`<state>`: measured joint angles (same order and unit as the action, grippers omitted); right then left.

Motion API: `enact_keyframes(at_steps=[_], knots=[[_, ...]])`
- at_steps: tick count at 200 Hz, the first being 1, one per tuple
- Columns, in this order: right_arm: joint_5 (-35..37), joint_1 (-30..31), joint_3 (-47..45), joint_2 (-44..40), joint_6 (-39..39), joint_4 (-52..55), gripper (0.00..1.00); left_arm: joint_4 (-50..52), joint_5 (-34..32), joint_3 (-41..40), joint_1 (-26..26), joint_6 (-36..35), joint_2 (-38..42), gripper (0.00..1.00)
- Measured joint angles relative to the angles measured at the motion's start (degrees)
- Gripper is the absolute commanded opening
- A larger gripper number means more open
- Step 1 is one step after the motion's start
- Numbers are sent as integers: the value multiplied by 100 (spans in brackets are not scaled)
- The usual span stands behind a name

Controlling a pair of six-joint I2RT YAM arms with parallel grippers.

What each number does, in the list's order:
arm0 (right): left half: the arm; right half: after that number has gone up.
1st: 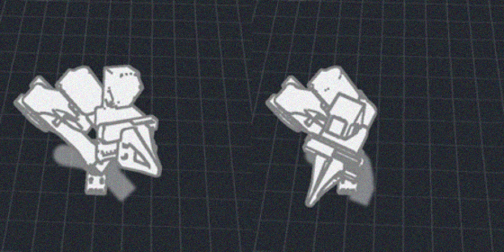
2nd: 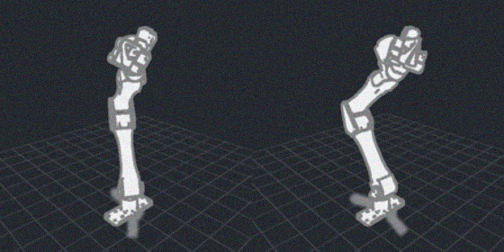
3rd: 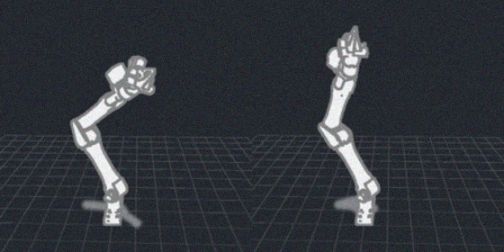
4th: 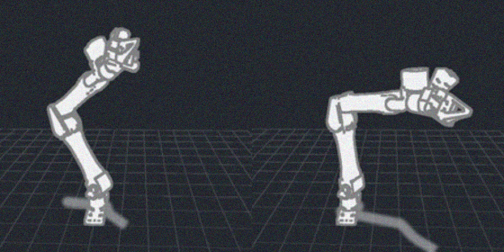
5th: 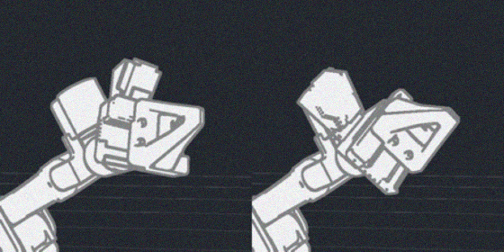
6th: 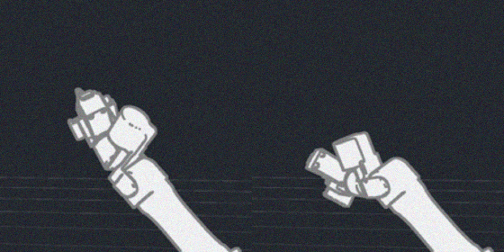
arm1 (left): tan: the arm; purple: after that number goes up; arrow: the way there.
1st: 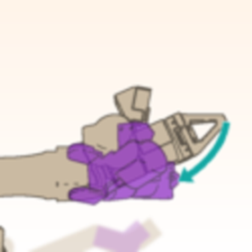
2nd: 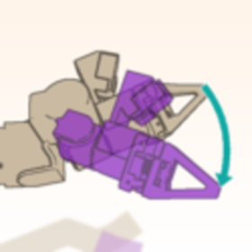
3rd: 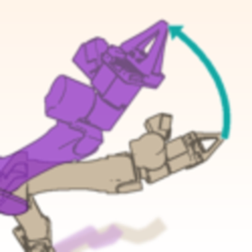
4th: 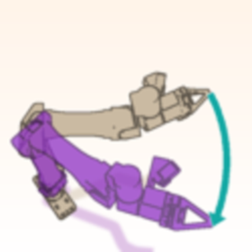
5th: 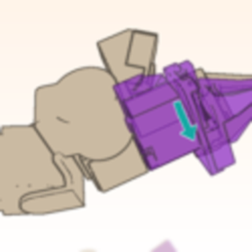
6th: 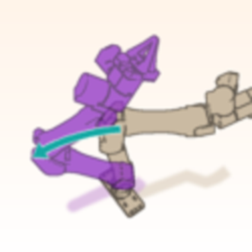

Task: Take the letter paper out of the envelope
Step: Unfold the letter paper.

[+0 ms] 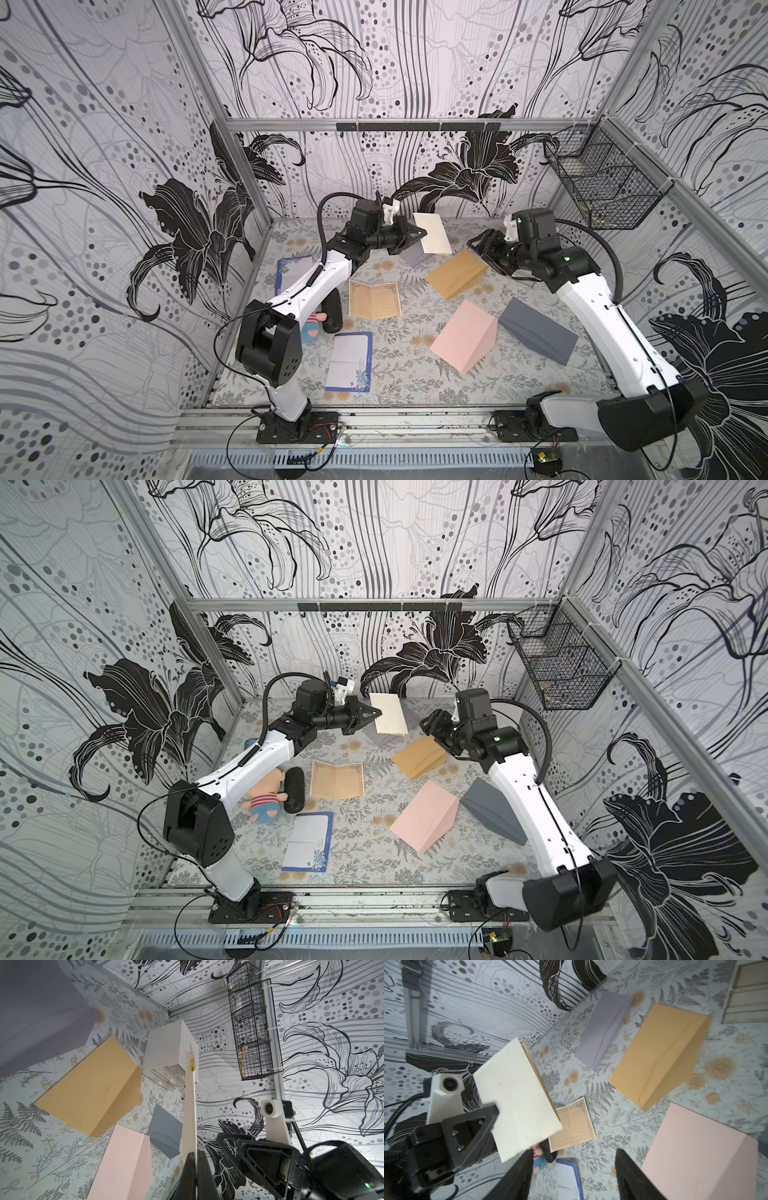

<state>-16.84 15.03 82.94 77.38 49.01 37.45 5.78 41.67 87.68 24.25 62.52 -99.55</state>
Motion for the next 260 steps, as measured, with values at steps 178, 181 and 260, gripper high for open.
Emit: enact_keyframes(at_steps=[178, 181, 260], knots=[[-2107, -350, -391, 739, 1038, -1499, 63, -271, 195, 249, 11, 592, -203, 0], [-2111, -350, -391, 739, 1036, -1504, 62, -271, 195, 249, 11, 595, -203, 0], [-2234, -350, -463, 686, 1340, -1775, 54, -269, 199, 247, 17, 590, -203, 0]])
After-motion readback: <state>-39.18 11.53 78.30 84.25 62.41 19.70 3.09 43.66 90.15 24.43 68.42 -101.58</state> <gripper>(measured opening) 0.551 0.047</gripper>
